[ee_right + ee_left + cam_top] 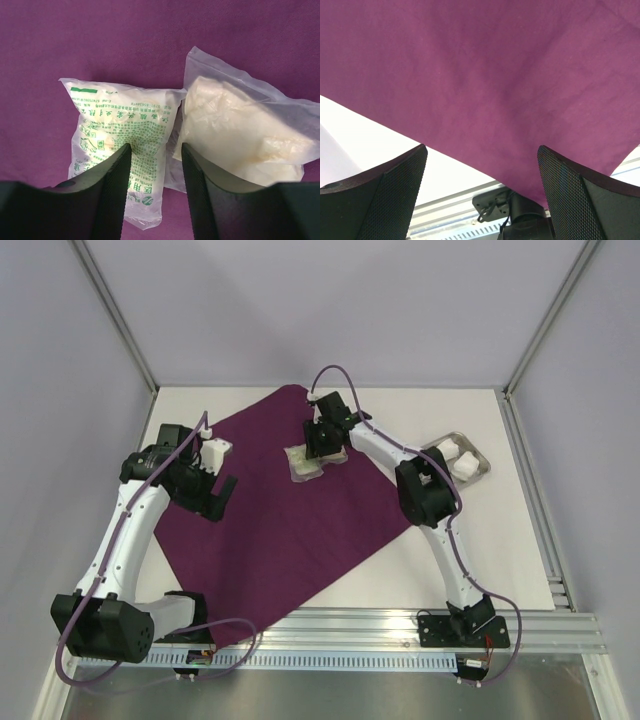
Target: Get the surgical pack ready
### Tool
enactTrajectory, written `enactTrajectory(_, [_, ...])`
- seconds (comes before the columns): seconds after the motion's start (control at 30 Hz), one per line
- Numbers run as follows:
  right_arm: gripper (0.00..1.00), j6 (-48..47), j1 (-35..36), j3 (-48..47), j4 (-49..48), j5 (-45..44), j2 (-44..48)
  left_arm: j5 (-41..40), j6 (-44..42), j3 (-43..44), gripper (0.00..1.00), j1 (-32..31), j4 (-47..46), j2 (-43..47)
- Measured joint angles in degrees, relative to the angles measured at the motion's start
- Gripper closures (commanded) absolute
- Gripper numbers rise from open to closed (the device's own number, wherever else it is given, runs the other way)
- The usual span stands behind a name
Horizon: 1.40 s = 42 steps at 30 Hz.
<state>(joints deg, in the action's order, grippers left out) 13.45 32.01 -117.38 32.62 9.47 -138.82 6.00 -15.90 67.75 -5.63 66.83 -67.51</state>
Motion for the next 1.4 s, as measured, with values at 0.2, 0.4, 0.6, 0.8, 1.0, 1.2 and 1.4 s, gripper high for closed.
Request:
enactTrajectory(0.2, [0.67,-0.1,1.2,0.4,-0.4,-0.5,0.0,0.3,0.0,0.0,0.00,0.0,0.0,0.0])
enactTrajectory(0.4, [0.99,0.4,3.1,2.6,-3.6,-0.3,0.2,0.5,0.0,0.0,0.00,0.0,0.0,0.0])
enactTrajectory(0.6, [1.00,1.3,3.2,4.1,-4.2,0.3,1.4,0.6,0.0,0.0,0.00,0.0,0.0,0.0])
enactTrajectory(0.8, [1.00,2.4,3.0,13.7,-5.2,2.0,10.0,0.6,0.0,0.0,0.00,0.0,0.0,0.0])
enactTrajectory(1.0, [0.99,11.6,-0.1,33.8,-16.6,2.9,30.8,1.0,-0.1,0.0,0.00,0.0,0.0,0.0])
enactTrajectory(1.2, [0.99,26.5,-12.5,53.1,-28.0,-5.0,49.5,1.2,-0.1,0.0,0.00,0.0,0.0,0.5])
enactTrajectory(1.4, [0.99,38.2,-22.8,69.4,-31.3,-13.4,52.7,1.5,-0.1,0.0,0.00,0.0,0.0,1.9])
